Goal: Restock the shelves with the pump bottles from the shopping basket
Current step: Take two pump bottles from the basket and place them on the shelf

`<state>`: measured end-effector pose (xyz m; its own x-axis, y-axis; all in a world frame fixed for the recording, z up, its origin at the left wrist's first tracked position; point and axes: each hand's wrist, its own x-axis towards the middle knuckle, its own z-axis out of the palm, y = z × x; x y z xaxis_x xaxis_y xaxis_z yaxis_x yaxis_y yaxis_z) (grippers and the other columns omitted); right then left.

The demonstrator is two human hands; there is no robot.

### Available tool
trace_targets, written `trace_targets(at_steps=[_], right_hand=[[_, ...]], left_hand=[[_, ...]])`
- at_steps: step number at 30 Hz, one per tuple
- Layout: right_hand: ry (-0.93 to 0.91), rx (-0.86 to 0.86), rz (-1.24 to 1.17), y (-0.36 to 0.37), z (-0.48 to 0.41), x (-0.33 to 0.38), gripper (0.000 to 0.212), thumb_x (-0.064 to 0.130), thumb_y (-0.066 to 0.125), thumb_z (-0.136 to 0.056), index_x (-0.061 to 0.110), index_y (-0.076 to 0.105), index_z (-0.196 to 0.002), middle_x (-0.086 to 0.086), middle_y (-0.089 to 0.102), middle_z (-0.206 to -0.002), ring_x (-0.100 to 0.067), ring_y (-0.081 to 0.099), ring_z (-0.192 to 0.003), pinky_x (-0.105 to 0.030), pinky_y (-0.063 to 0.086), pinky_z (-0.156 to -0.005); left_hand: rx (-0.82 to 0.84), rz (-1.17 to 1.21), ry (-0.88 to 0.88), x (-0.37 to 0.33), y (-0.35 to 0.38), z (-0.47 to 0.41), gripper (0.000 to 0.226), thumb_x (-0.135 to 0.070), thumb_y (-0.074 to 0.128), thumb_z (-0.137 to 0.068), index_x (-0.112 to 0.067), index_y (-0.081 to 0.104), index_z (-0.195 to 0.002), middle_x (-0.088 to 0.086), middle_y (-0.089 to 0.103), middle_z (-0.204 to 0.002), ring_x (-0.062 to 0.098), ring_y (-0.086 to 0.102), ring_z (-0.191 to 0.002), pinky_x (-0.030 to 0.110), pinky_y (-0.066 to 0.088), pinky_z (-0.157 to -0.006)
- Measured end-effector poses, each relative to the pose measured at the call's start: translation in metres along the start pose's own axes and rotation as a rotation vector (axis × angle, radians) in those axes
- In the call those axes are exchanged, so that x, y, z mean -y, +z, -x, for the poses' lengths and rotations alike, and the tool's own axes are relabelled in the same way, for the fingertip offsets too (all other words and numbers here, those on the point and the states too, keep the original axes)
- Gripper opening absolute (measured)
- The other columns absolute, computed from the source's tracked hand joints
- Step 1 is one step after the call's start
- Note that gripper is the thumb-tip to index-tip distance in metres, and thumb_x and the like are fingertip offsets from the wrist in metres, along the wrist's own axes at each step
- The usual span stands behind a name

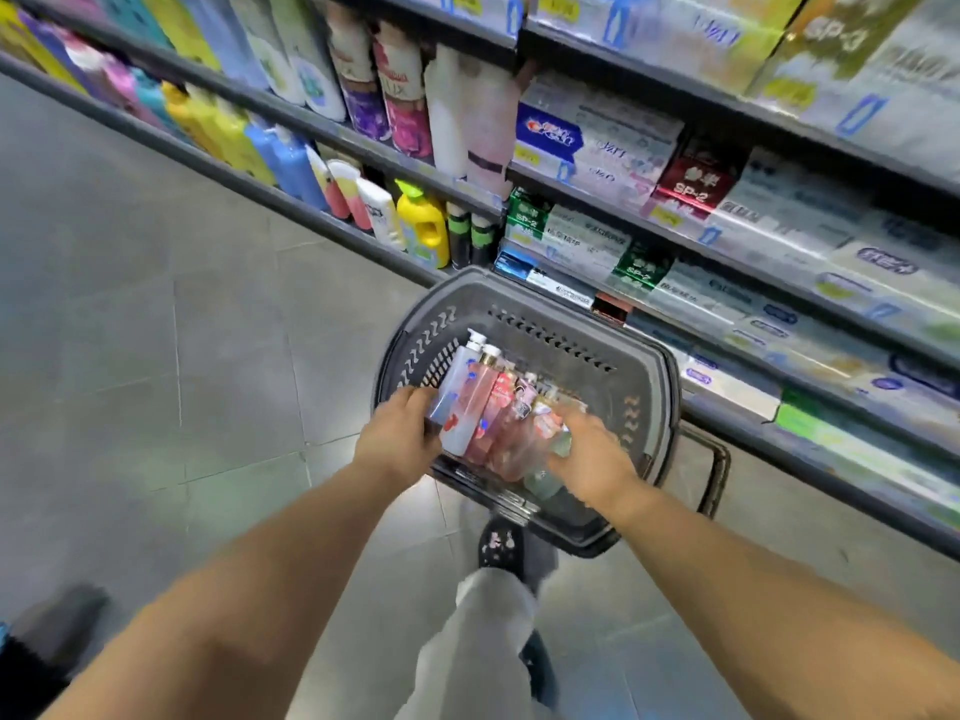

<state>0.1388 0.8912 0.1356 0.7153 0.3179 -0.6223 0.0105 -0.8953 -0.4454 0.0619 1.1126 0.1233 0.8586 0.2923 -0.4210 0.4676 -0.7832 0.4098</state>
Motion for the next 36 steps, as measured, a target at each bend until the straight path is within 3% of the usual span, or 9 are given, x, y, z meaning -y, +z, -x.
trace_targets(at_steps=[5, 9, 15, 19, 21, 23, 27, 31, 36], right_hand=[[0.048, -0.065, -0.161, 0.043, 0.003, 0.009, 0.053, 0.023, 0.062, -0.086, 0.023, 0.042, -0.135, -0.013, 0.055, -0.125, -0.033, 0.056, -0.11, -0.033, 0.044, -0.09], [0.124, -0.021, -0.231, 0.085, -0.032, 0.026, 0.057, 0.02, 0.06, -0.089, 0.018, 0.038, -0.141, -0.009, 0.052, -0.132, -0.027, 0.054, -0.117, -0.025, 0.038, -0.097], [0.286, -0.078, -0.364, 0.144, -0.133, 0.037, 0.039, 0.025, 0.057, -0.091, 0.021, 0.049, -0.129, 0.0, 0.062, -0.115, -0.023, 0.058, -0.11, -0.022, 0.039, -0.078], [0.386, -0.116, -0.385, 0.176, -0.201, 0.028, 0.044, 0.021, 0.051, -0.095, 0.016, 0.038, -0.137, -0.009, 0.058, -0.124, -0.028, 0.06, -0.106, -0.027, 0.044, -0.077], [0.4, -0.143, -0.362, 0.189, -0.23, 0.023, 0.044, 0.017, 0.048, -0.096, 0.013, 0.036, -0.138, -0.012, 0.058, -0.124, -0.03, 0.059, -0.107, -0.033, 0.047, -0.082], [0.393, -0.174, -0.373, 0.203, -0.256, 0.017, 0.043, 0.019, 0.05, -0.095, 0.012, 0.038, -0.136, -0.01, 0.059, -0.117, -0.029, 0.06, -0.105, -0.033, 0.048, -0.077], [0.463, -0.113, -0.387, 0.23, -0.298, 0.007, 0.055, 0.037, 0.059, -0.09, 0.011, 0.035, -0.132, -0.012, 0.052, -0.124, -0.033, 0.055, -0.11, -0.043, 0.049, -0.088], [0.536, -0.107, -0.455, 0.248, -0.317, -0.004, 0.07, 0.043, 0.066, -0.084, 0.008, 0.029, -0.132, -0.012, 0.048, -0.122, -0.033, 0.055, -0.109, -0.041, 0.047, -0.089], [0.447, -0.235, -0.487, 0.246, -0.301, -0.023, 0.065, 0.046, 0.067, -0.081, 0.008, 0.041, -0.127, -0.008, 0.054, -0.113, -0.026, 0.056, -0.103, -0.04, 0.048, -0.088]], left_hand=[[0.078, -0.065, 0.045, 0.017, 0.007, -0.008, 0.055, -0.011, 0.054, -0.081, -0.014, 0.042, -0.134, 0.012, 0.046, -0.133, 0.033, 0.048, -0.117, 0.044, 0.043, -0.096], [0.201, -0.088, 0.11, 0.042, 0.019, -0.051, 0.071, 0.001, 0.05, -0.08, -0.017, 0.029, -0.145, 0.009, 0.028, -0.151, 0.032, 0.039, -0.13, 0.039, 0.036, -0.106], [0.347, -0.059, 0.177, 0.077, 0.059, -0.159, 0.081, 0.01, 0.045, -0.08, -0.021, 0.017, -0.149, 0.004, 0.023, -0.154, 0.025, 0.038, -0.133, 0.03, 0.036, -0.101], [0.385, 0.041, -0.005, 0.089, 0.096, -0.222, 0.063, -0.005, 0.051, -0.086, -0.017, 0.031, -0.144, 0.012, 0.042, -0.141, 0.028, 0.049, -0.122, 0.035, 0.04, -0.101], [0.397, 0.077, -0.092, 0.095, 0.118, -0.241, 0.047, -0.01, 0.057, -0.085, -0.015, 0.045, -0.129, 0.011, 0.057, -0.122, 0.026, 0.059, -0.101, 0.036, 0.05, -0.087], [0.425, 0.054, -0.14, 0.104, 0.14, -0.256, 0.049, -0.008, 0.061, -0.083, -0.014, 0.043, -0.128, 0.008, 0.057, -0.115, 0.022, 0.06, -0.09, 0.03, 0.051, -0.072], [0.414, 0.043, -0.223, 0.118, 0.18, -0.282, 0.051, -0.007, 0.06, -0.084, -0.011, 0.041, -0.132, 0.012, 0.053, -0.127, 0.026, 0.057, -0.105, 0.033, 0.049, -0.087], [0.392, 0.021, -0.229, 0.126, 0.208, -0.301, 0.031, -0.019, 0.054, -0.091, -0.01, 0.049, -0.121, 0.013, 0.058, -0.12, 0.025, 0.058, -0.098, 0.032, 0.047, -0.08], [0.339, -0.052, -0.265, 0.131, 0.223, -0.31, 0.045, -0.02, 0.047, -0.092, -0.014, 0.036, -0.136, 0.015, 0.048, -0.133, 0.032, 0.051, -0.118, 0.04, 0.043, -0.093]])
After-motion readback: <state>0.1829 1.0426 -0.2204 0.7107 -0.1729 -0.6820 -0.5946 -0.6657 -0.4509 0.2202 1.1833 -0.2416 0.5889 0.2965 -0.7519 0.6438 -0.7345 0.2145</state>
